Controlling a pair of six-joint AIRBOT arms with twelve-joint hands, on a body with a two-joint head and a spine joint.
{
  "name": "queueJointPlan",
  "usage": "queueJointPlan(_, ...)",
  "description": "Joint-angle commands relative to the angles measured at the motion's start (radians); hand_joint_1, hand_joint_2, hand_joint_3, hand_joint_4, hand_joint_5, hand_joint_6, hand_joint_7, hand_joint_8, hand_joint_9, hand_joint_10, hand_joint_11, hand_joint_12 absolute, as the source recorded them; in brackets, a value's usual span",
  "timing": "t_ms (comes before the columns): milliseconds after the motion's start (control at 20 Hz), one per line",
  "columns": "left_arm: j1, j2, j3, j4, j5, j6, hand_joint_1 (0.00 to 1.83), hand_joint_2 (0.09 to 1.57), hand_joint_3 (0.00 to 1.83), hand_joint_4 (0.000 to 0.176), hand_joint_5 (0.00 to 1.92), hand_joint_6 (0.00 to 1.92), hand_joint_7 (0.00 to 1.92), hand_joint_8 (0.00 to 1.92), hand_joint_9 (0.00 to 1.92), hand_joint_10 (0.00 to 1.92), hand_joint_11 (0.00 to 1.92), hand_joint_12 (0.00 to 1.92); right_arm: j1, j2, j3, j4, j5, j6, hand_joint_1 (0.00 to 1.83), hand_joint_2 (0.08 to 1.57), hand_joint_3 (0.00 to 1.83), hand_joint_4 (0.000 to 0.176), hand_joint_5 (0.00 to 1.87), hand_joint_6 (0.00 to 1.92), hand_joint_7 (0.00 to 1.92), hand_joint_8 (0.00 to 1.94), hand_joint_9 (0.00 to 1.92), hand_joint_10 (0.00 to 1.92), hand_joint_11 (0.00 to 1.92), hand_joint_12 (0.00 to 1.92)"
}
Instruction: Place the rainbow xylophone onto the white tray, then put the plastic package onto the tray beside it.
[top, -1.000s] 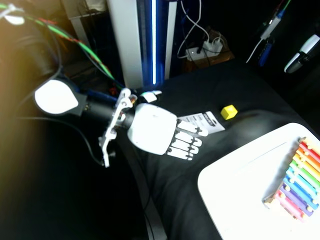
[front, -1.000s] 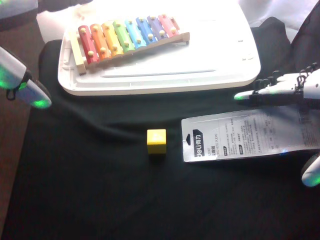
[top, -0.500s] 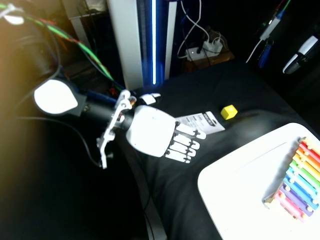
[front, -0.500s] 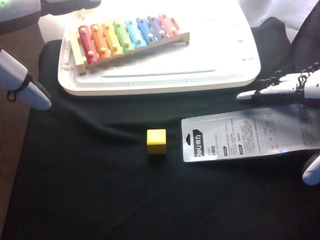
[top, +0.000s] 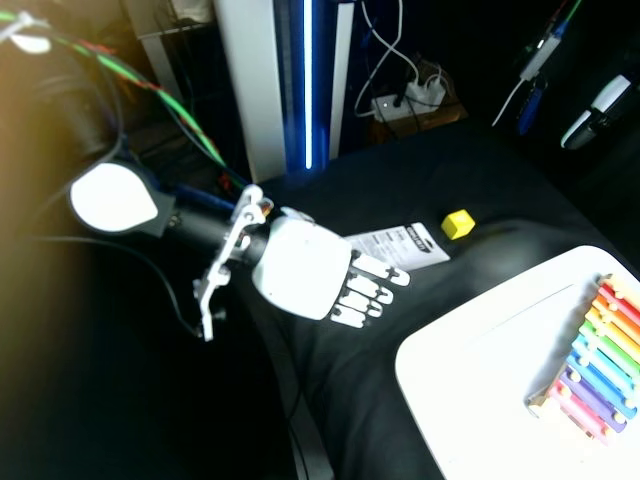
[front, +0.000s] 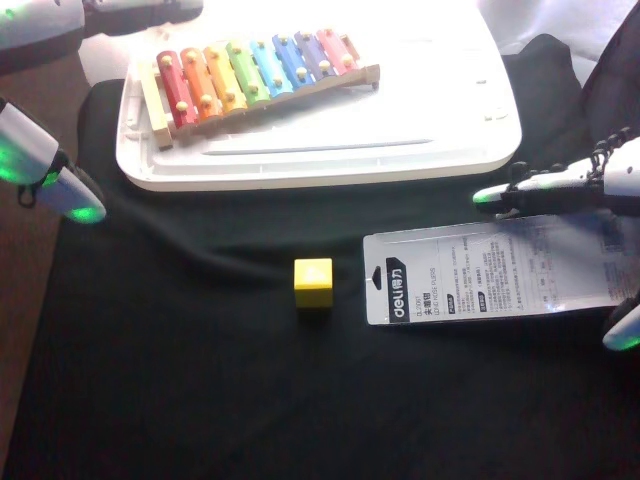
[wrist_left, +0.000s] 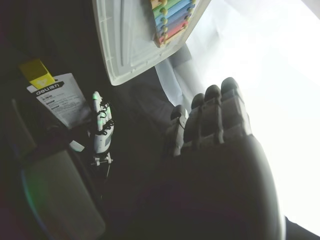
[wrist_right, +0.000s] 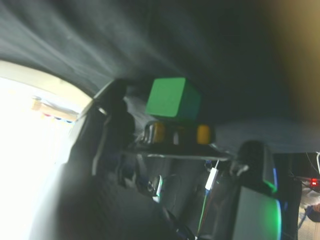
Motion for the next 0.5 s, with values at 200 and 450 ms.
queueJointPlan(200,-0.003,-0.006,0.006,-0.024,-0.053,0.001,0.89,0.64,0.0,0.092,0.0,0.0,0.0,0.0,0.01,0.0,0.03,0.01,0.01,-0.006,0.007,0.05,0.052,0.005,1.08,0.81,0.0,0.004,0.15,0.01,0.43,0.01,0.49,0.01,0.29,0.85)
queueJointPlan(450,0.0,-0.006,0.006,-0.025,-0.054,0.001,0.9,0.65,0.0,0.099,0.0,0.0,0.0,0.0,0.0,0.0,0.0,0.0,0.01,-0.011,0.011,0.05,0.052,0.005,1.24,0.91,0.02,0.005,0.19,0.01,0.46,0.01,0.53,0.02,0.27,0.88)
